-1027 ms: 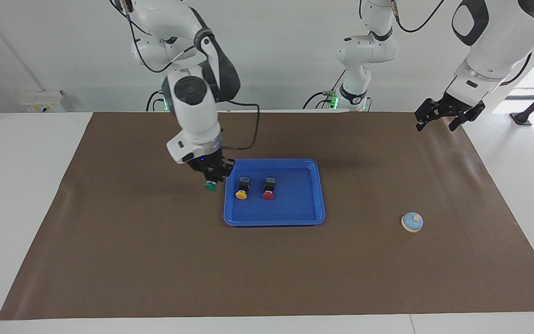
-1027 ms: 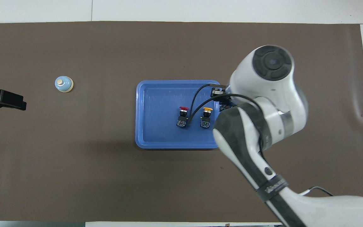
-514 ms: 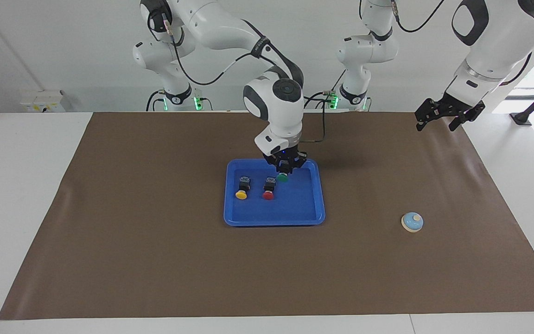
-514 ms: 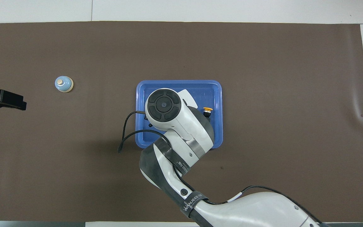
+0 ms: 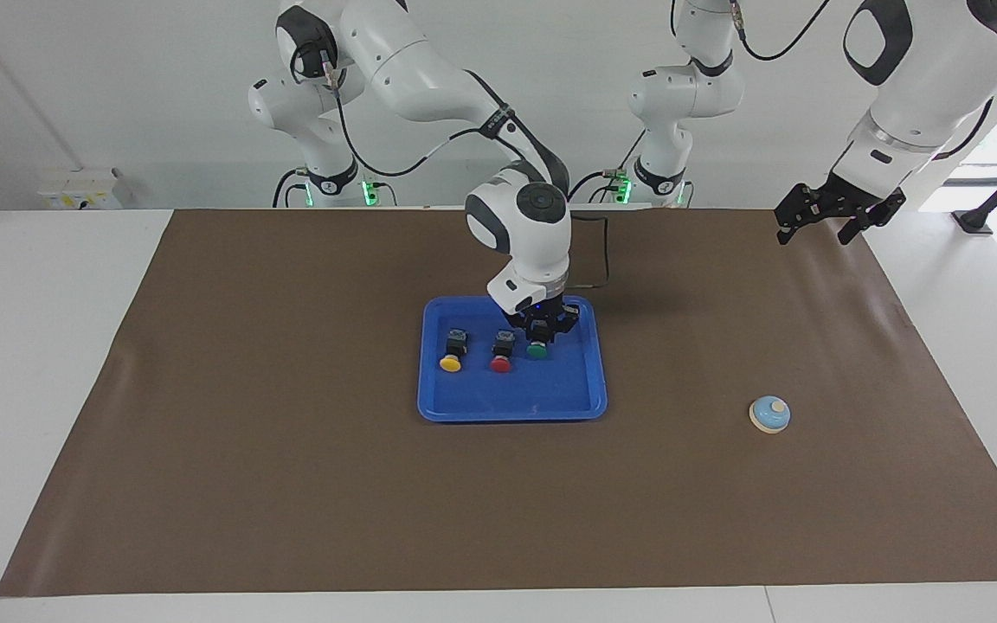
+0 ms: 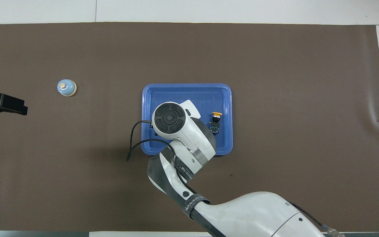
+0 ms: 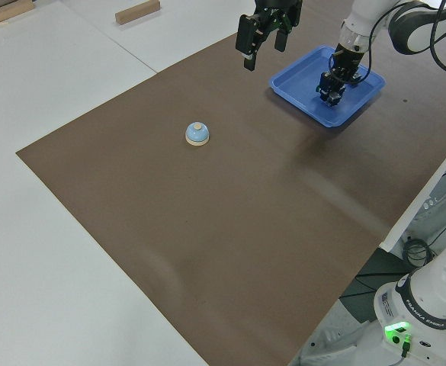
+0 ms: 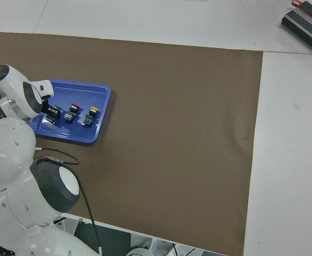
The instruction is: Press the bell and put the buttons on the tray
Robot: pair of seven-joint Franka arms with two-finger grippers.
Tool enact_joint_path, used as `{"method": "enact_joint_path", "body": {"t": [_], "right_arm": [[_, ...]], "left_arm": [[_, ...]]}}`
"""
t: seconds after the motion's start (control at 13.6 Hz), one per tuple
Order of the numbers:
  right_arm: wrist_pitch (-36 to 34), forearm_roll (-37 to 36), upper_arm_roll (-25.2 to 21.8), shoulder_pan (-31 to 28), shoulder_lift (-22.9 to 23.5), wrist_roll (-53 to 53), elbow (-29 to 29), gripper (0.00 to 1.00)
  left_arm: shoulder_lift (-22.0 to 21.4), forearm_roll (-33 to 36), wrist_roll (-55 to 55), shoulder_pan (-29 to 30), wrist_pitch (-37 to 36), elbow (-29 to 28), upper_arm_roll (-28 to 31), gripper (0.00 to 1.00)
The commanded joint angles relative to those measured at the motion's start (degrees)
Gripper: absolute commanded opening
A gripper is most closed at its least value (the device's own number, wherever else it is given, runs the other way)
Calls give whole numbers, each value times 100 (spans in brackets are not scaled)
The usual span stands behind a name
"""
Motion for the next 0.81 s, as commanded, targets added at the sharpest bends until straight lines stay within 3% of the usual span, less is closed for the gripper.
{"method": "enact_joint_path", "body": {"t": [0.0,0.15,0.22,0.29,0.44,0.73], "right_arm": [[278,-11,-14,107,-122,67,-318,0],[297,-3,-14,108,-157,163,-381,0],[271,-3,-14,108,-157,303,-372,83],[244,6,-14,151,-157,496,-329,100],[166,33,-23,99,-218,1146,-171,100],[-668,33,-67,-514,-824,1052,23,100]], "left_arm": [[-66,56,38,-17,-48,-21,18,100],[-66,56,38,-17,-48,-21,18,100],[-66,56,38,-17,-48,-21,18,100],[-66,56,38,-17,-48,-21,18,100],[-66,56,38,-17,-48,-21,18,100],[-66,56,38,-17,-48,-21,18,100]]}}
